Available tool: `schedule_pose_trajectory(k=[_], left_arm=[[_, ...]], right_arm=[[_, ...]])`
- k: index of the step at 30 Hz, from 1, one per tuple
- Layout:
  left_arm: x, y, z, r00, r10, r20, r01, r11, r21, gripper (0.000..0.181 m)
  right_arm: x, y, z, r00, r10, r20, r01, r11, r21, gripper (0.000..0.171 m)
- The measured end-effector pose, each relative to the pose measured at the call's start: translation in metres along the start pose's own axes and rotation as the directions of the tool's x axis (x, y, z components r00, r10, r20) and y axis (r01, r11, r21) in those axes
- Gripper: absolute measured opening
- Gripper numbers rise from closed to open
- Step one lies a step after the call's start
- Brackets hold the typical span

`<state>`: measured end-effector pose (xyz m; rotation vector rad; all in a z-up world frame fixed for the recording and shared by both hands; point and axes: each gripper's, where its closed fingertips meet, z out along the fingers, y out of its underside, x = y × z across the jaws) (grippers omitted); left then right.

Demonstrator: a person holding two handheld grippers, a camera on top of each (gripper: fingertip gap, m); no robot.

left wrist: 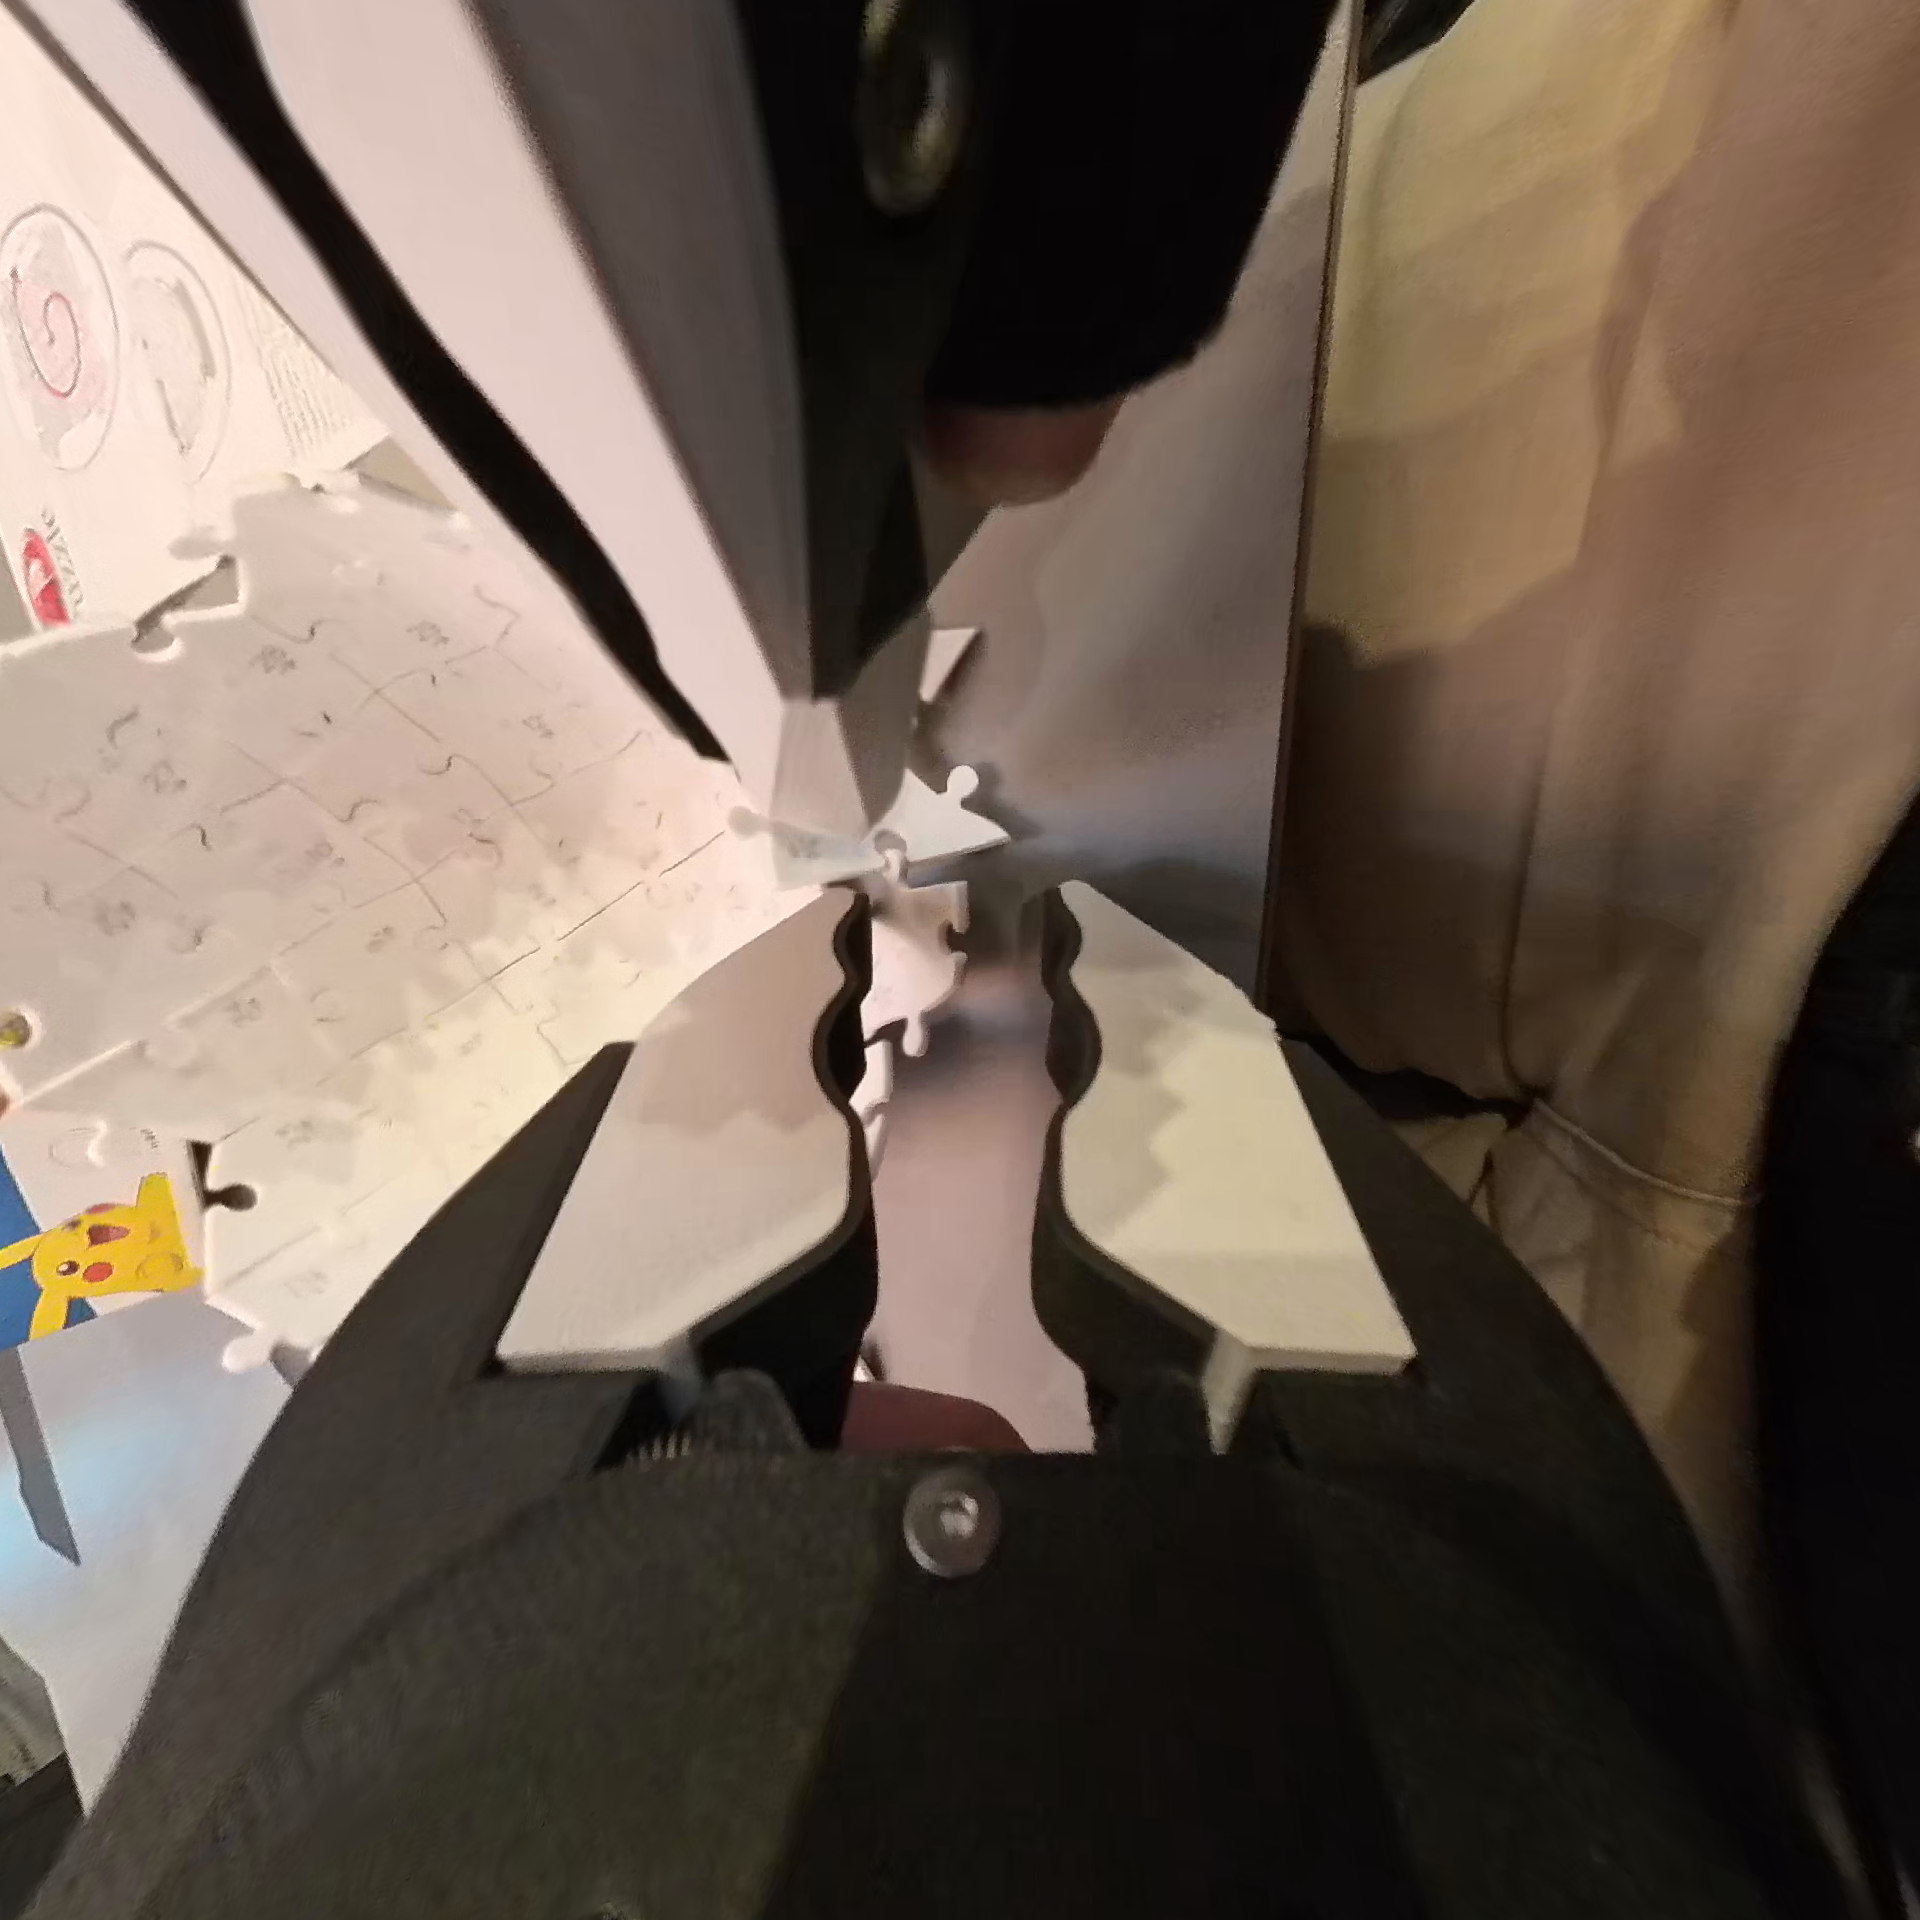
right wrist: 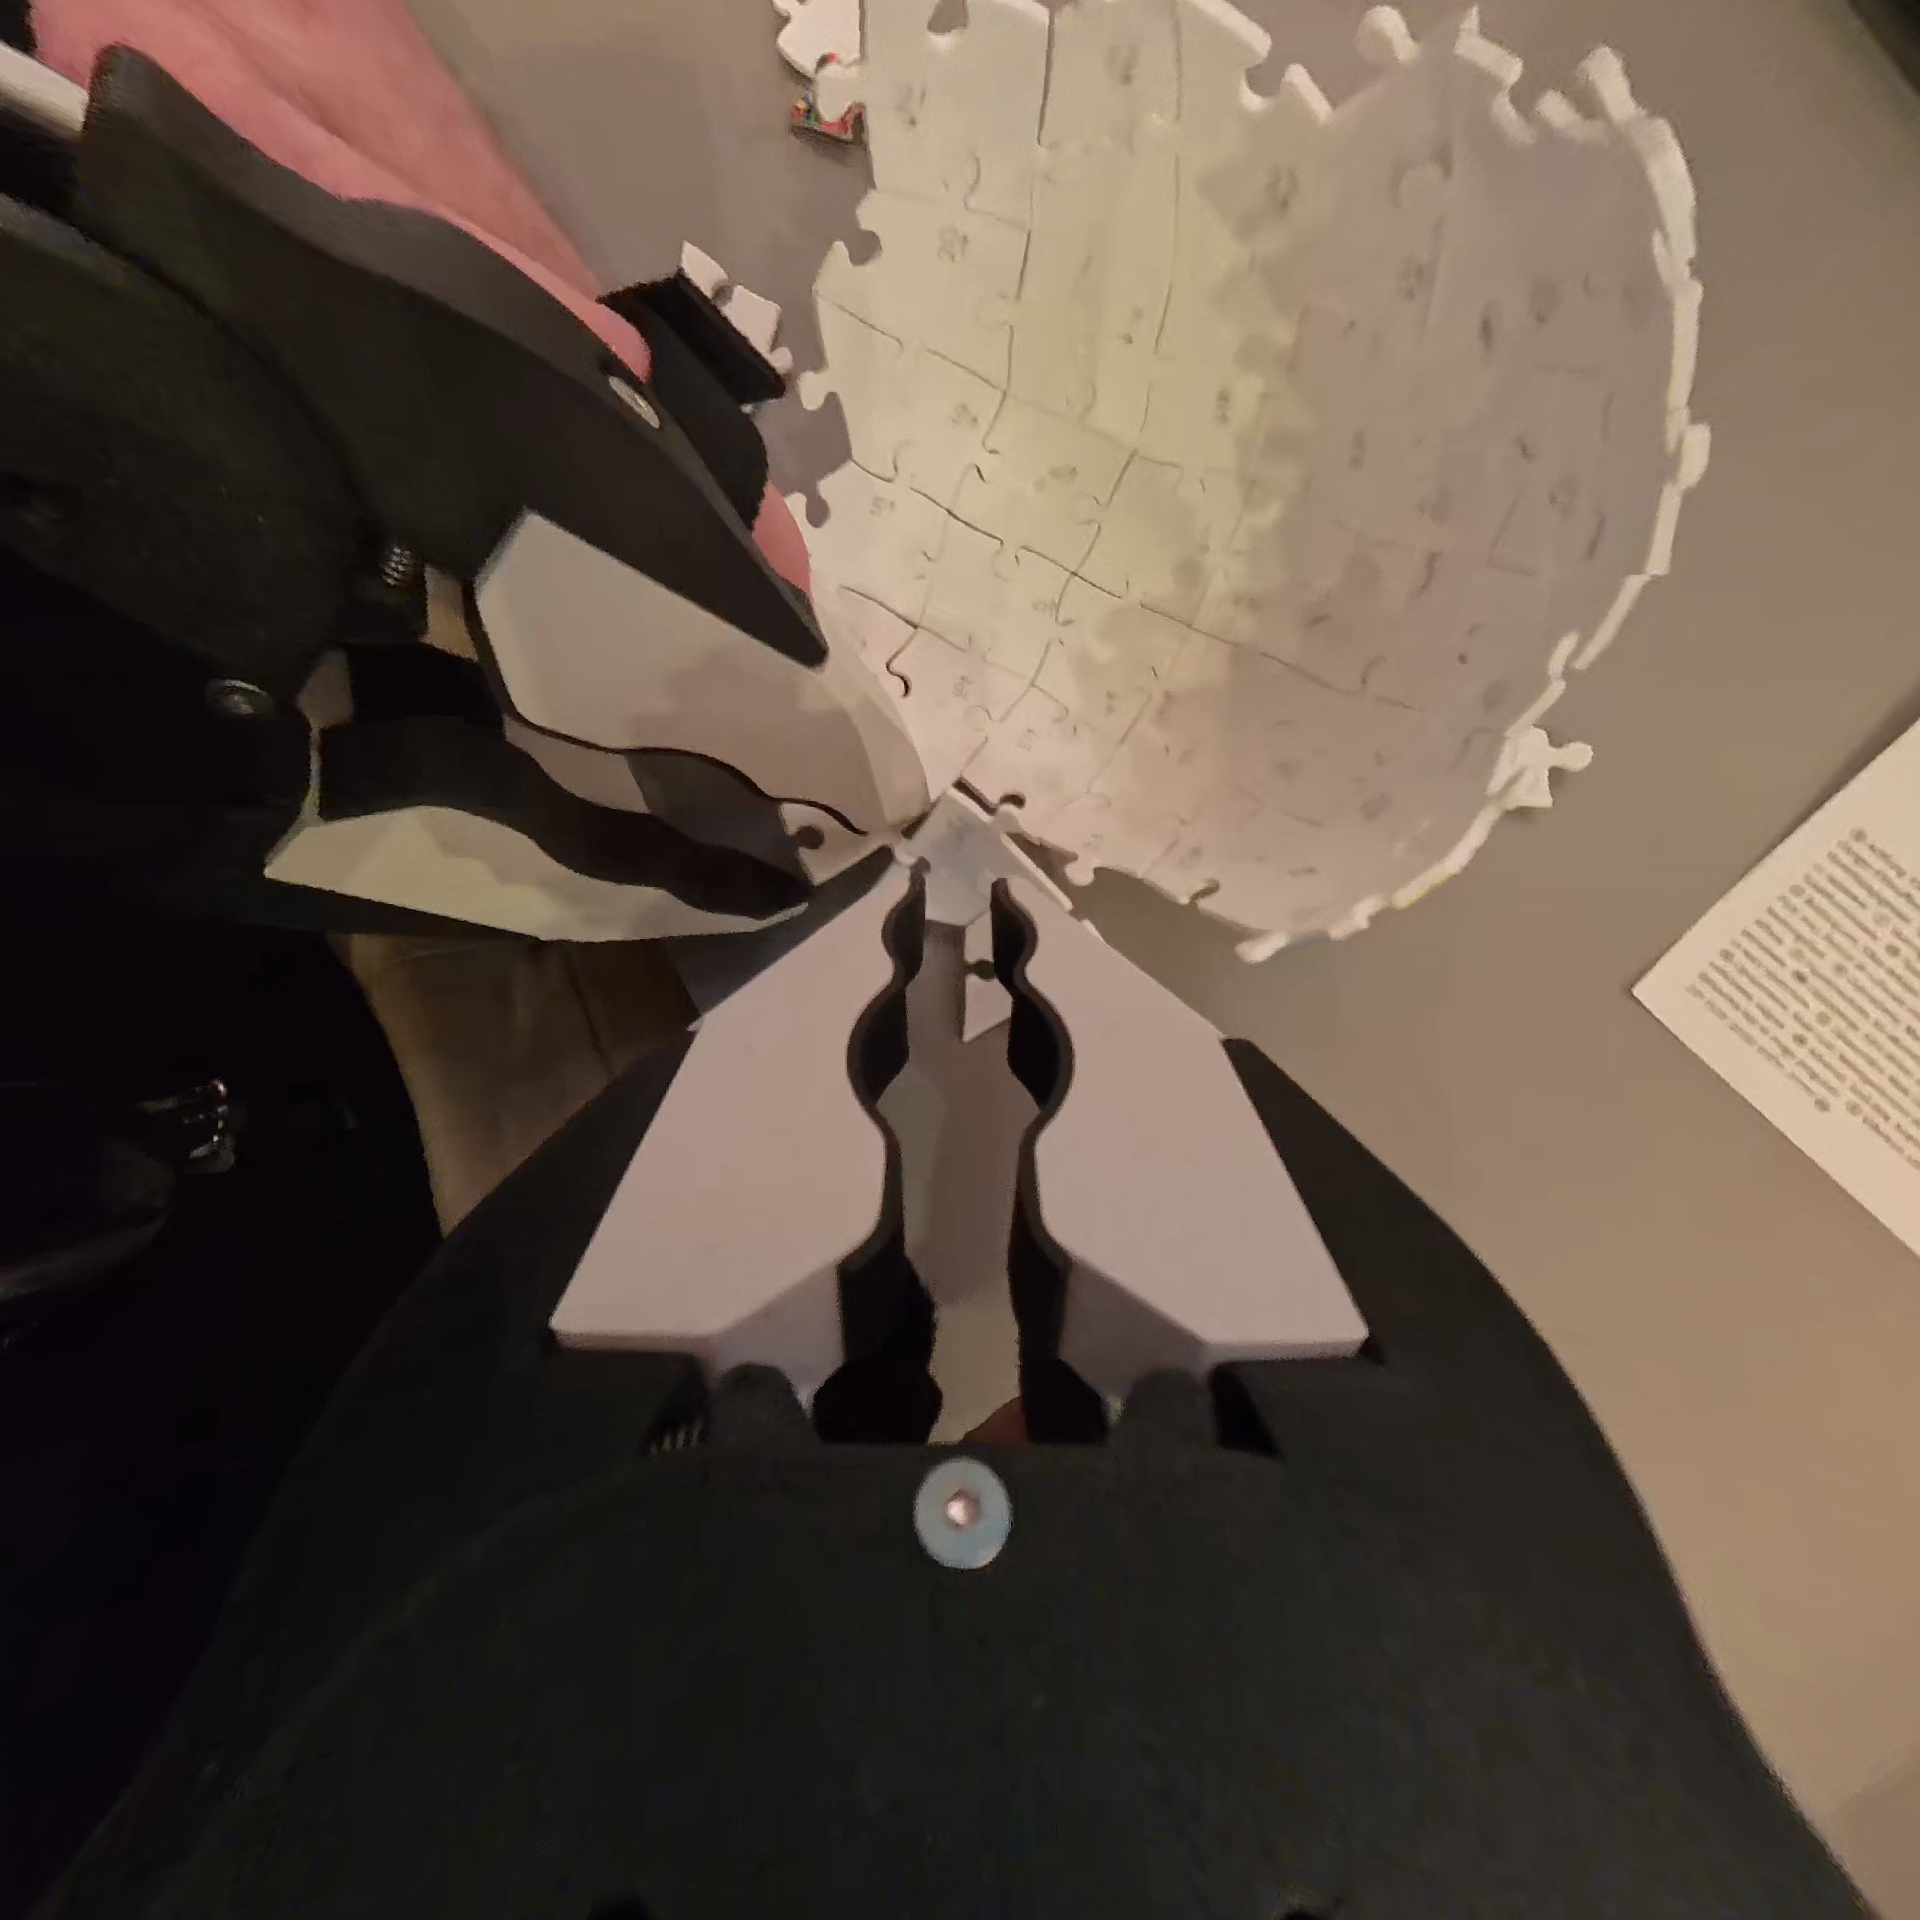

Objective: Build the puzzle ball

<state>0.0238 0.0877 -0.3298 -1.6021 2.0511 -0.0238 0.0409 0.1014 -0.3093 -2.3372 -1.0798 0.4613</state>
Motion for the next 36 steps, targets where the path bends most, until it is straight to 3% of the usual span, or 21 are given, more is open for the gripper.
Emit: schedule_pose_trajectory(k=[6, 22, 36], left_arm=[[0.0, 0.0, 0.0, 1.0, -0.012, -0.015, 0.012, 1.0, 0.008, 0.03], [0.0, 0.001, 0.001, 0.998, -0.042, -0.049, 0.044, 0.998, 0.049, 0.03], [-0.001, 0.003, 0.001, 0.997, -0.06, -0.04, 0.062, 0.997, 0.056, 0.032]], right_arm=[[0.001, 0.0, 0.013, 1.0, -0.009, 0.005, 0.009, 1.0, -0.012, 0.003], [0.004, -0.005, 0.018, 0.997, 0.065, 0.039, -0.066, 0.998, 0.012, 0.002], [0.007, -0.008, 0.025, 0.999, 0.033, -0.008, -0.034, 0.999, -0.013, 0.0]])
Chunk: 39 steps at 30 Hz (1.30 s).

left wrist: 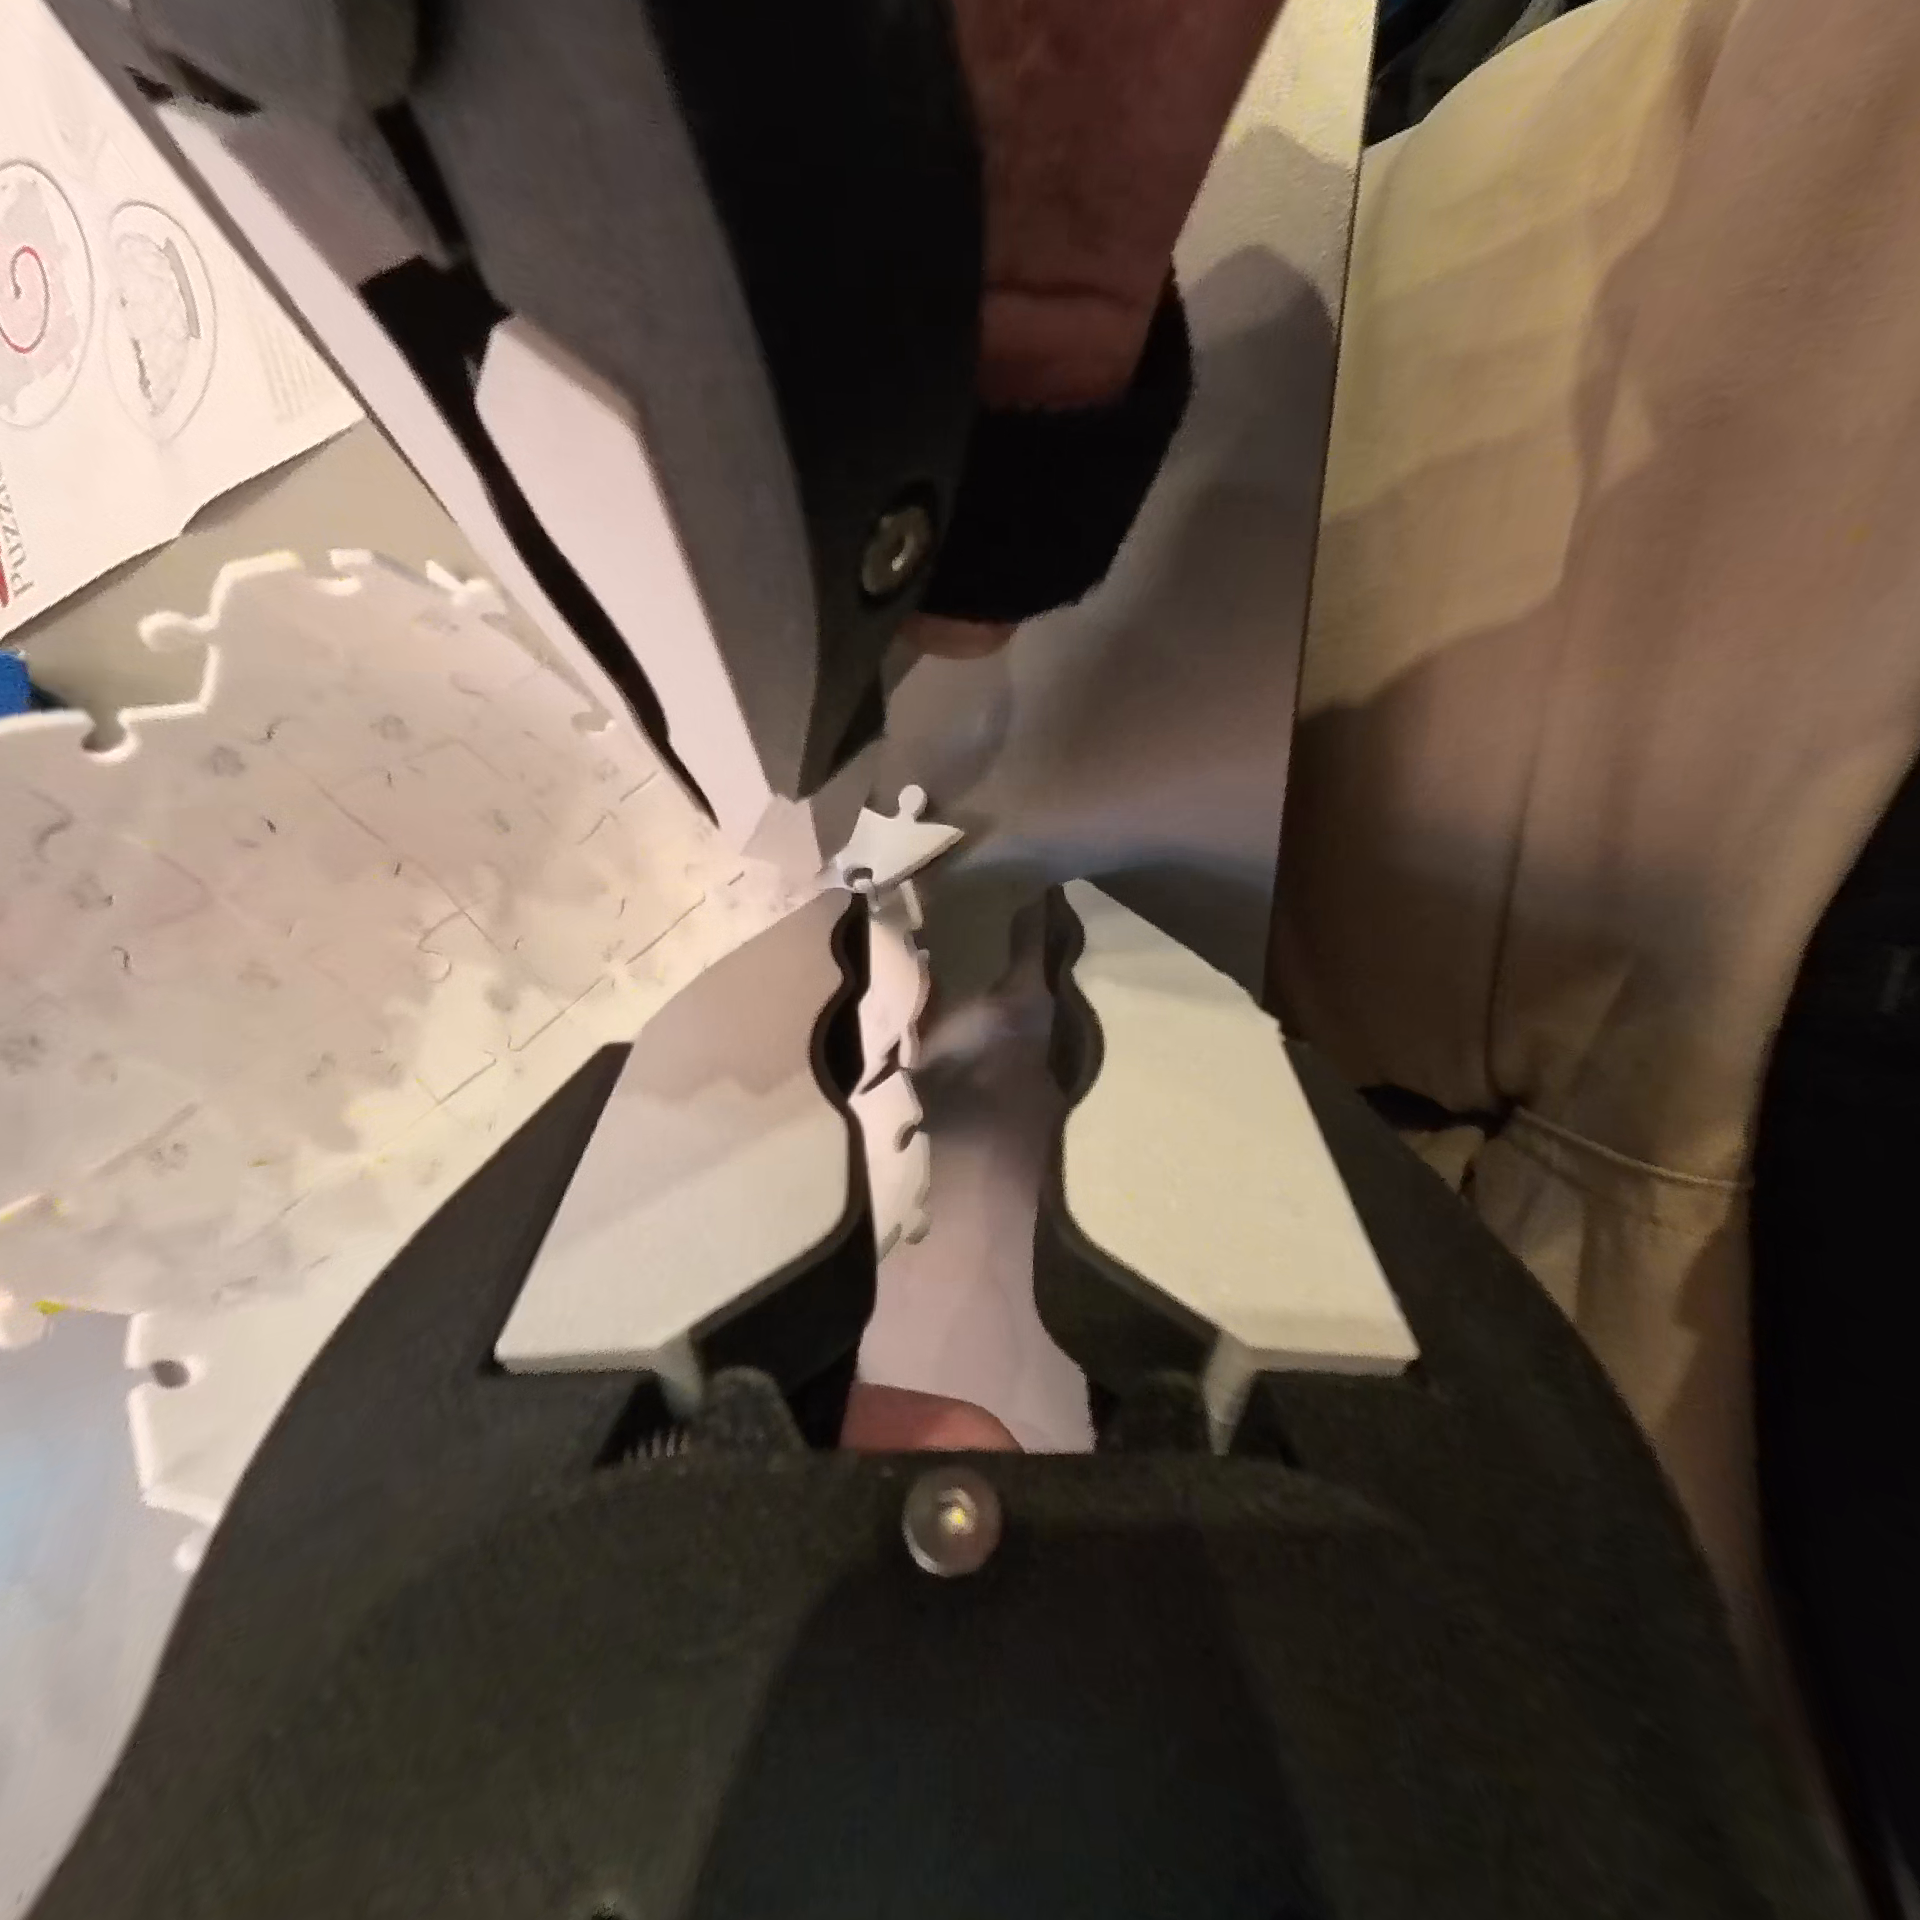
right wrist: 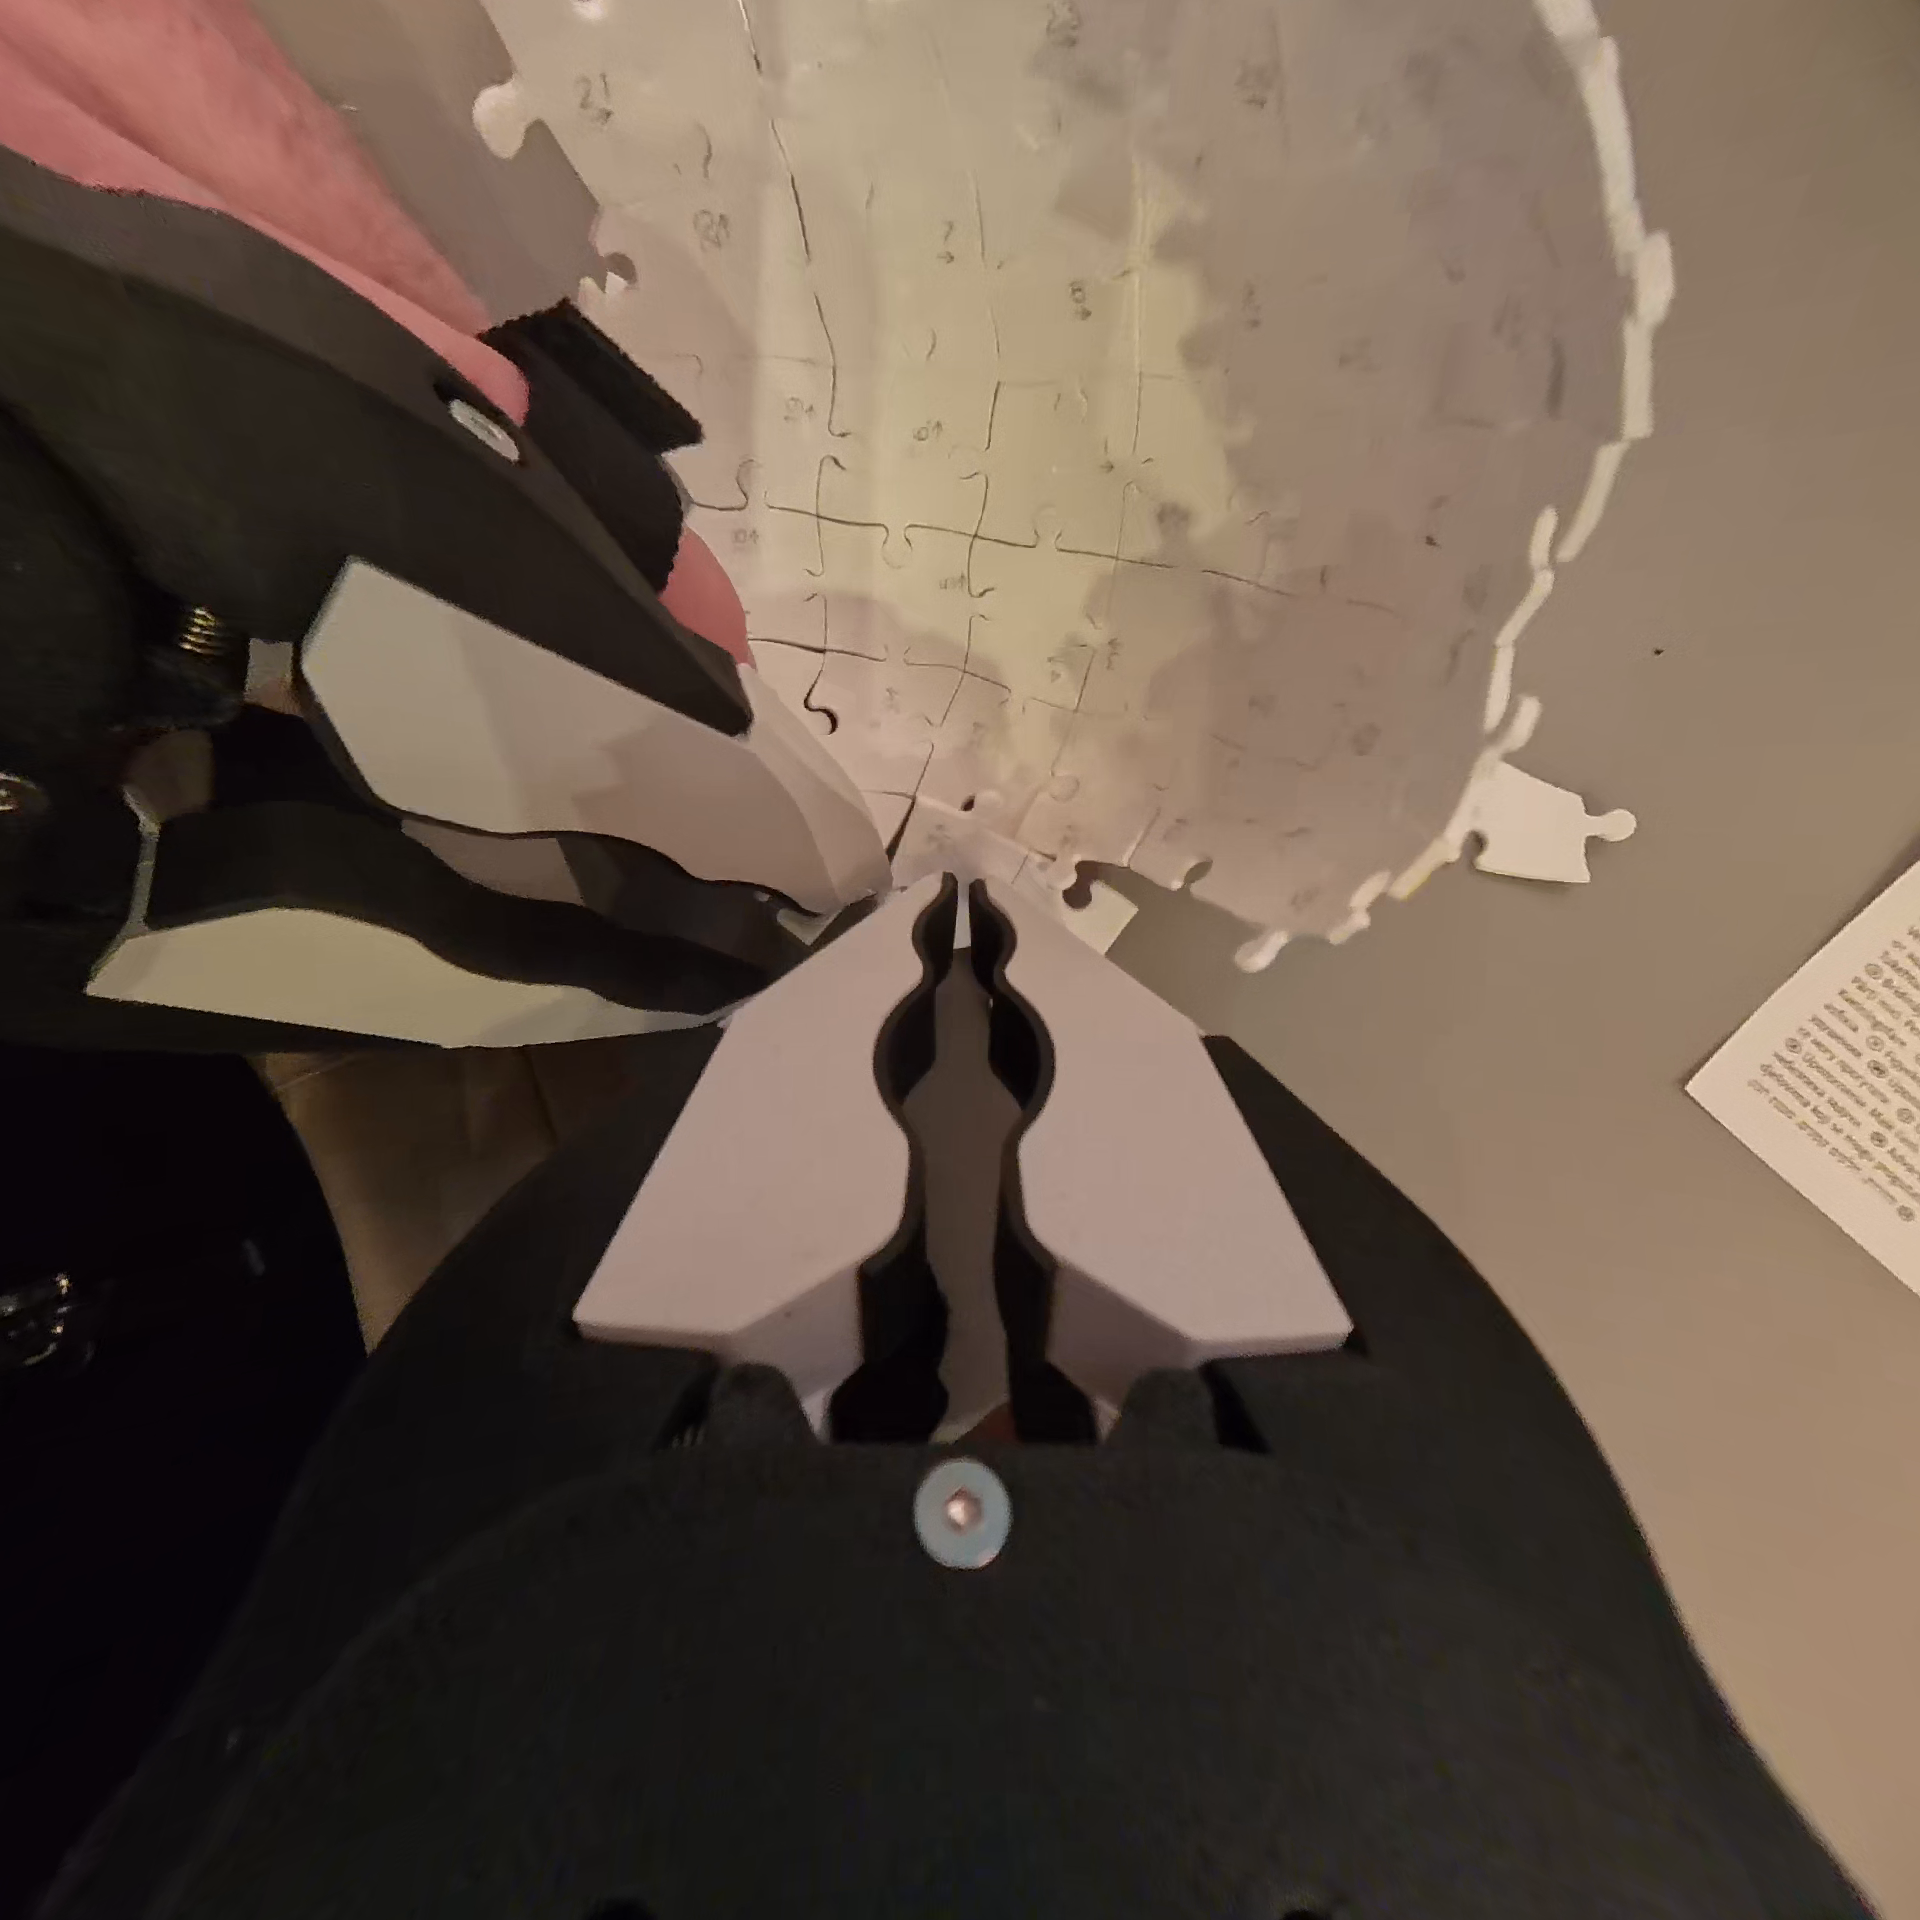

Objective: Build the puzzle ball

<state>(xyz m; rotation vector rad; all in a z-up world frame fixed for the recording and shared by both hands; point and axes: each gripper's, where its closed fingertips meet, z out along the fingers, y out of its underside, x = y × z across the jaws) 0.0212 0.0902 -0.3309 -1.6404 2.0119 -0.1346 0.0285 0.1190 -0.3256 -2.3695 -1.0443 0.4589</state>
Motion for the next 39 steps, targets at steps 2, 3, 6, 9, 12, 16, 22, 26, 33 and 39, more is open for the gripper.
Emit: schedule_pose_trajectory(k=[2, 3, 6, 9, 12, 16, 22, 26, 33, 39], left_arm=[[0.0, 0.001, 0.0, 1.0, -0.009, 0.006, 0.009, 1.0, 0.002, 0.032], [-0.001, 0.001, -0.001, 1.0, -0.013, 0.012, 0.013, 1.0, -0.001, 0.033], [-0.005, 0.006, -0.004, 0.998, -0.04, 0.04, 0.041, 0.999, -0.013, 0.043], [-0.009, 0.011, -0.005, 0.993, -0.101, 0.056, 0.101, 0.995, -0.011, 0.049], [-0.008, 0.011, -0.004, 0.992, -0.122, 0.031, 0.123, 0.992, -0.014, 0.045], [-0.007, 0.013, -0.002, 0.988, -0.157, -0.016, 0.156, 0.987, -0.03, 0.043], [-0.004, 0.013, -0.002, 0.985, -0.167, -0.033, 0.166, 0.986, -0.015, 0.037], [-0.003, 0.013, -0.002, 0.986, -0.162, -0.033, 0.162, 0.987, 0.002, 0.036], [-0.002, 0.013, -0.003, 0.989, -0.15, -0.01, 0.151, 0.988, 0.032, 0.033], [-0.003, 0.013, -0.003, 0.989, -0.15, -0.008, 0.151, 0.988, 0.04, 0.032]], right_arm=[[0.0, 0.0, 0.001, 1.0, -0.006, -0.002, 0.006, 1.0, -0.008, 0.0], [0.001, -0.001, 0.002, 1.0, -0.01, -0.003, 0.01, 1.0, -0.007, 0.0], [0.003, -0.003, 0.003, 1.0, -0.005, -0.001, 0.005, 1.0, -0.007, 0.001], [0.003, -0.003, 0.004, 1.0, -0.008, -0.003, 0.008, 1.0, -0.011, 0.0], [0.004, -0.005, 0.003, 1.0, -0.007, -0.005, 0.007, 1.0, -0.006, 0.0], [0.002, -0.006, 0.004, 1.0, -0.004, 0.004, 0.004, 1.0, -0.008, 0.0], [-0.001, -0.009, 0.004, 1.0, -0.004, 0.012, 0.004, 1.0, 0.0, 0.002], [-0.002, -0.009, 0.005, 1.0, -0.003, 0.018, 0.003, 1.0, 0.0, 0.001], [-0.006, -0.012, 0.007, 1.0, -0.014, 0.014, 0.014, 1.0, 0.023, 0.0], [-0.006, -0.015, -0.007, 1.0, -0.007, 0.02, 0.006, 0.999, 0.054, 0.005]])
